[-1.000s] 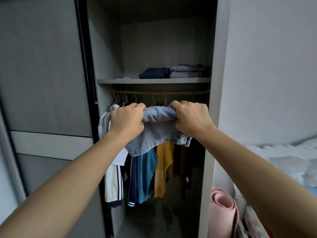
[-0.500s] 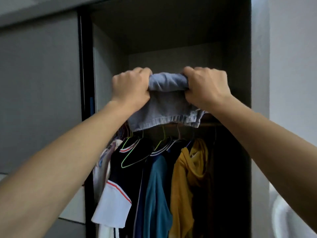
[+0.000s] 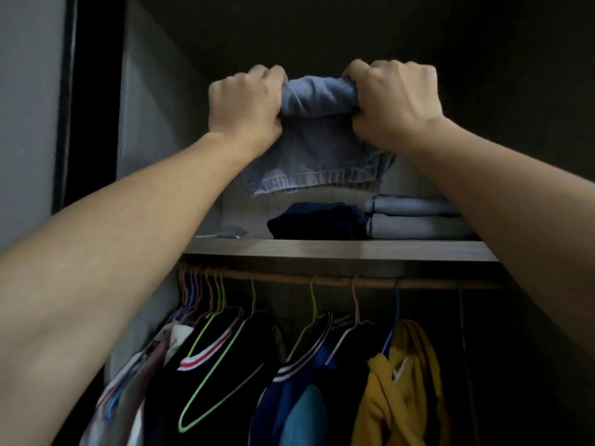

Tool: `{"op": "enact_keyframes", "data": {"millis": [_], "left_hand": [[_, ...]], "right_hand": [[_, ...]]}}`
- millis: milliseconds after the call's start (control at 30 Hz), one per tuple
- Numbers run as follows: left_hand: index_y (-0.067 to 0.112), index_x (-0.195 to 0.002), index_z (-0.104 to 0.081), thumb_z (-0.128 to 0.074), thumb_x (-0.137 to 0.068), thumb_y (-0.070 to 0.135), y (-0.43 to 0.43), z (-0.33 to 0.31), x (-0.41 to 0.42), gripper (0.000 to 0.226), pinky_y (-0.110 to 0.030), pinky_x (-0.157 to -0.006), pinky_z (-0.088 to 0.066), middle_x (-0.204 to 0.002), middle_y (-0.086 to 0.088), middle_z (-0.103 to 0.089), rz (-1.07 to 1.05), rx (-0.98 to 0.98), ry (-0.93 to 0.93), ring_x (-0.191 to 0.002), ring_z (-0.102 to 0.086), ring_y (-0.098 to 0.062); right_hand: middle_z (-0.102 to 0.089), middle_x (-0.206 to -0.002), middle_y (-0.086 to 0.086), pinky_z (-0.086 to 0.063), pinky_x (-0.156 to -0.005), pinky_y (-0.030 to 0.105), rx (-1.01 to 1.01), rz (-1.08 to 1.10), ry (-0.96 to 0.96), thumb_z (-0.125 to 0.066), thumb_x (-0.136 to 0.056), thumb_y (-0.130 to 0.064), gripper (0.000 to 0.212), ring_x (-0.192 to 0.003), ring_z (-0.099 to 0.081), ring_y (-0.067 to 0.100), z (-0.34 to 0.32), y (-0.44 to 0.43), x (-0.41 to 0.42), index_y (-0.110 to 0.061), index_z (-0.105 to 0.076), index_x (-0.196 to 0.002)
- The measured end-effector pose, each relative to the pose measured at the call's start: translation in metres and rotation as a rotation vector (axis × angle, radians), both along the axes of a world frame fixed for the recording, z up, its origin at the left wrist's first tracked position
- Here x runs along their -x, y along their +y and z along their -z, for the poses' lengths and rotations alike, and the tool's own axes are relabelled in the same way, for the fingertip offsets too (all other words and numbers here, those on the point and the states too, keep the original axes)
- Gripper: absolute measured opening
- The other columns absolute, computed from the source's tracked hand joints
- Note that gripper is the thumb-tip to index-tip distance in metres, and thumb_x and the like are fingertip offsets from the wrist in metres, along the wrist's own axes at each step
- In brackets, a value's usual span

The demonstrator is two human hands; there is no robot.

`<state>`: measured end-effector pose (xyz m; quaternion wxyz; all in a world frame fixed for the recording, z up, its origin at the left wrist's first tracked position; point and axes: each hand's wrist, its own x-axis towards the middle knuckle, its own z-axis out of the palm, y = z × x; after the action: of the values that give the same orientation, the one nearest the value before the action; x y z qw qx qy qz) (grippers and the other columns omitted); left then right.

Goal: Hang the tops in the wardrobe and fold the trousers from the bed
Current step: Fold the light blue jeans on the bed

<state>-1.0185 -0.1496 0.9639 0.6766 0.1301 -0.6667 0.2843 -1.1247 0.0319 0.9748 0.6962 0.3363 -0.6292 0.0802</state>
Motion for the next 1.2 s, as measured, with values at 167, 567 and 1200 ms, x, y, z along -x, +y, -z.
{"op": "enact_keyframes", "data": {"millis": [167, 567, 1200], "left_hand": [[0.018, -0.113, -0.057, -0.061, -0.078, 0.018, -0.081, -0.016, 0.087, 0.035, -0.039, -0.063, -0.033, -0.109, -0.01, -0.064, 0.057, 0.016, -0.076, -0.092, -0.064, -0.04], [0.021, -0.123, -0.049, -0.065, -0.078, 0.028, -0.169, -0.02, 0.238, 0.049, -0.039, -0.071, -0.043, -0.12, -0.01, -0.06, 0.098, -0.076, -0.621, -0.104, -0.061, -0.035], [0.015, -0.104, -0.062, -0.053, -0.08, 0.014, -0.167, 0.007, 0.244, 0.026, -0.037, -0.085, -0.045, -0.114, -0.012, -0.062, 0.312, -0.77, -1.284, -0.101, -0.058, -0.026]], "right_hand": [[-0.067, -0.098, 0.016, -0.034, -0.061, 0.038, -0.02, 0.121, -0.029, -0.061, -0.078, -0.027, 0.034, -0.084, -0.065, 0.041, -0.012, -0.072, 0.075, -0.017, -0.056, -0.111], [-0.06, -0.116, 0.011, -0.038, -0.067, 0.035, -0.285, 0.369, -0.465, -0.068, -0.081, -0.033, 0.051, -0.089, -0.061, 0.033, -0.007, -0.157, 0.202, -0.021, -0.047, -0.125], [-0.011, -0.164, 0.011, -0.024, -0.117, 0.051, -0.509, 0.325, -1.282, -0.047, -0.094, -0.044, 0.072, -0.149, -0.016, 0.035, 0.023, -0.164, 0.224, -0.036, -0.011, -0.156]]}}
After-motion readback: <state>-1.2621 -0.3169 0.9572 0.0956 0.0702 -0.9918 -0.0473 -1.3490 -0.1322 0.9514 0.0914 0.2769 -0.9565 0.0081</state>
